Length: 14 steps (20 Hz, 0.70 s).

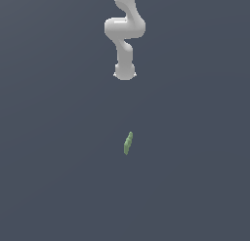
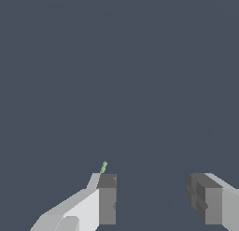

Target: Pick up the object and move it to a goal position.

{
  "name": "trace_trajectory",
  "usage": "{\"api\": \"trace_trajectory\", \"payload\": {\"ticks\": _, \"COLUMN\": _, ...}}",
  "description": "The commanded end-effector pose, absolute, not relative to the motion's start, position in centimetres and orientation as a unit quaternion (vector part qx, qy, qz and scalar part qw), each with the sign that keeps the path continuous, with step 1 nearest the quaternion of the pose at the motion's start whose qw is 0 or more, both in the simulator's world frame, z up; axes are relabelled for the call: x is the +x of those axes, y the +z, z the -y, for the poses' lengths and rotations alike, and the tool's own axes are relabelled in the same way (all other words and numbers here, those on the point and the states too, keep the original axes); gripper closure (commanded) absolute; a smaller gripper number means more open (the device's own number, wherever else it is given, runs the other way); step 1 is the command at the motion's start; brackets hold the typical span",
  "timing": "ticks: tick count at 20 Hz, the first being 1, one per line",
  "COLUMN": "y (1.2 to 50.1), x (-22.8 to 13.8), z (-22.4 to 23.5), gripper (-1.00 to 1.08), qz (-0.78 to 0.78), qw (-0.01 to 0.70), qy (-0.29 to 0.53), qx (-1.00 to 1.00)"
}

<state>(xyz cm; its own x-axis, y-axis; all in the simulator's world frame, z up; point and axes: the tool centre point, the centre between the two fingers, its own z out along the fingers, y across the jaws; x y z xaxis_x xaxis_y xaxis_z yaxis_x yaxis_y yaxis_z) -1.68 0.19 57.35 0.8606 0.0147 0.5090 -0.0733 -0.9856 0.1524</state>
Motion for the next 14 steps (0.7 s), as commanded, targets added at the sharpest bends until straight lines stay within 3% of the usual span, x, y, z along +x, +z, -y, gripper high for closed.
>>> {"api": "trace_trajectory", "payload": {"ticks": 1, "y": 59.5, "x": -2.4, "z": 0.7, "gripper": -0.2, "qz": 0.025, "qw": 0.073, "qy": 0.279, "qx": 0.957}}
{"api": "trace_trajectory", "payload": {"ticks": 14, "y": 64.1, "x": -4.1, "z": 7.7, "gripper": -0.2, "qz": 0.082, "qw": -0.004, "qy": 0.31, "qx": 0.947}}
